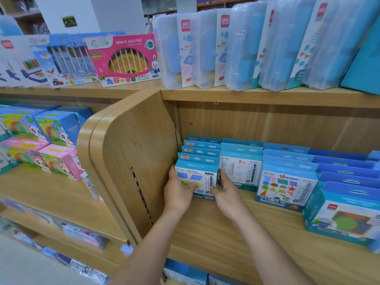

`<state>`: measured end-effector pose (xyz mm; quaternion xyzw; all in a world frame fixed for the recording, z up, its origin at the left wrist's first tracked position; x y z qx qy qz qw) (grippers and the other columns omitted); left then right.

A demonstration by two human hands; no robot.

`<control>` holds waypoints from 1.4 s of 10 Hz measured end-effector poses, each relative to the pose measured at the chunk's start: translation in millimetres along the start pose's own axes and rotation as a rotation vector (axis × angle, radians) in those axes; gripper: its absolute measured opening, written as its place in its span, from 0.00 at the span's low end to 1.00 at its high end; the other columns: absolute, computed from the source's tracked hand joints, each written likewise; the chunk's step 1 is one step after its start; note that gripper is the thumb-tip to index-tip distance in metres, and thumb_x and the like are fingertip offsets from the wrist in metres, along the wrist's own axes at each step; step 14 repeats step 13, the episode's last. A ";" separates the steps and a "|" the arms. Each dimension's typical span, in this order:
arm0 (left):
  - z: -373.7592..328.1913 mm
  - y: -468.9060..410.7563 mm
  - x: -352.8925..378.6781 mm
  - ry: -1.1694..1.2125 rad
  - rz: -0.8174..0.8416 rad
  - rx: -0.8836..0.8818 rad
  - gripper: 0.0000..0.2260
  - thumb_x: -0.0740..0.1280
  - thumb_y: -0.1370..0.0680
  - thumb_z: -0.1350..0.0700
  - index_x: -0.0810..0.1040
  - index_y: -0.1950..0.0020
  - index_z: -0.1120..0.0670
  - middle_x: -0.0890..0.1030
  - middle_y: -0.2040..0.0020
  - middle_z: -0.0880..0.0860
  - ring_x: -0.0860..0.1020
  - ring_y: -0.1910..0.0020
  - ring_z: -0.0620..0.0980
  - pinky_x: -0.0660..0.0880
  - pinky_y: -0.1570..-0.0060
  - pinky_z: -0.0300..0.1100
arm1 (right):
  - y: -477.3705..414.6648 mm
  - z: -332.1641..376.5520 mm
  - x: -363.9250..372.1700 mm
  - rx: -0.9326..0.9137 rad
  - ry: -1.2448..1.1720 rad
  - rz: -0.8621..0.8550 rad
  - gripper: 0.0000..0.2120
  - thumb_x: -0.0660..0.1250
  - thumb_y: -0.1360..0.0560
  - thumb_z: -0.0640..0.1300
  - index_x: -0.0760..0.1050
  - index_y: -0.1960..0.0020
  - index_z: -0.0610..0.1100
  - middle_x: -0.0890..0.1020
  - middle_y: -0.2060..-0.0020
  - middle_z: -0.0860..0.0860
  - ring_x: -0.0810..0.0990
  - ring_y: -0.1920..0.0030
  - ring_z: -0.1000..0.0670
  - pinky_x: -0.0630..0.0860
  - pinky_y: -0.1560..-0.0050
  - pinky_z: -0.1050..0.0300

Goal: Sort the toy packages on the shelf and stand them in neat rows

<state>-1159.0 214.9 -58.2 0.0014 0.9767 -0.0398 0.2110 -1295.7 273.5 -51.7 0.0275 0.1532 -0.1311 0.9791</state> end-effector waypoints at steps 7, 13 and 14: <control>-23.3 34.3 -16.3 -0.180 -0.089 0.217 0.36 0.70 0.25 0.58 0.52 0.23 0.54 0.73 0.33 0.52 0.73 0.36 0.48 0.70 0.44 0.37 | 29.2 -2.8 -18.0 0.059 0.110 0.037 0.35 0.63 0.22 0.43 0.46 0.23 0.50 0.59 0.25 0.51 0.61 0.27 0.49 0.60 0.29 0.53; -91.8 162.7 -54.3 0.168 -0.004 0.680 0.09 0.65 0.22 0.53 0.78 0.43 0.49 0.80 0.44 0.45 0.79 0.45 0.42 0.72 0.48 0.27 | 222.5 17.1 -162.9 -0.182 0.227 -0.342 0.23 0.66 0.25 0.37 0.72 0.42 0.63 0.82 0.53 0.61 0.79 0.53 0.59 0.74 0.55 0.69; -91.8 162.7 -54.3 0.168 -0.004 0.680 0.09 0.65 0.22 0.53 0.78 0.43 0.49 0.80 0.44 0.45 0.79 0.45 0.42 0.72 0.48 0.27 | 222.5 17.1 -162.9 -0.182 0.227 -0.342 0.23 0.66 0.25 0.37 0.72 0.42 0.63 0.82 0.53 0.61 0.79 0.53 0.59 0.74 0.55 0.69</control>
Point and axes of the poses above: each hand's wrist, its own y-axis away from the middle knuckle, its own x-axis out of the palm, z = x × y, the point moved 4 cm from there along -y, towards the middle knuckle
